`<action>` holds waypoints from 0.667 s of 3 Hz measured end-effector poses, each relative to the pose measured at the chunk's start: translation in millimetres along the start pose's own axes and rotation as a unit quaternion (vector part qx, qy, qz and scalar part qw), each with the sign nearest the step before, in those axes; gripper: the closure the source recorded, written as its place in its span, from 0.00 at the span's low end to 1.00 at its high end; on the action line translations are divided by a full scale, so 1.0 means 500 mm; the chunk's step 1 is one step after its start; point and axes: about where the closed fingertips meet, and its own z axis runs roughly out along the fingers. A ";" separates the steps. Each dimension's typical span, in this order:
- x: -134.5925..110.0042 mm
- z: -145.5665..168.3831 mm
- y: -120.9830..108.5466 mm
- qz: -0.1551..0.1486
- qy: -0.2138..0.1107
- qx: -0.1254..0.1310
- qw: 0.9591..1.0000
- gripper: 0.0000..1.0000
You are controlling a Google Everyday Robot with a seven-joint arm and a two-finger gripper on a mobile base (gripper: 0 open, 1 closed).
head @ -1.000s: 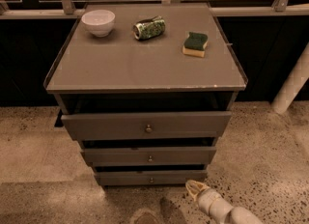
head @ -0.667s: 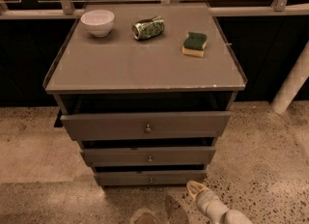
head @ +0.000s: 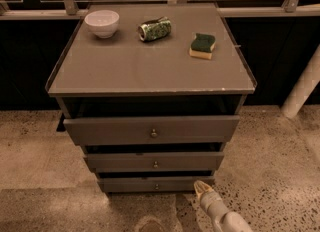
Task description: Open bottom drawer
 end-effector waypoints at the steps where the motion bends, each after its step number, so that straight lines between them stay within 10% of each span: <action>1: -0.056 0.096 -0.083 0.037 -0.039 0.037 0.998 1.00; 2: -0.055 0.098 -0.077 0.033 -0.037 0.034 0.998 1.00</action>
Offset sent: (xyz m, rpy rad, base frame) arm 0.0959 -0.0201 0.0137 0.0958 -0.0983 -0.1172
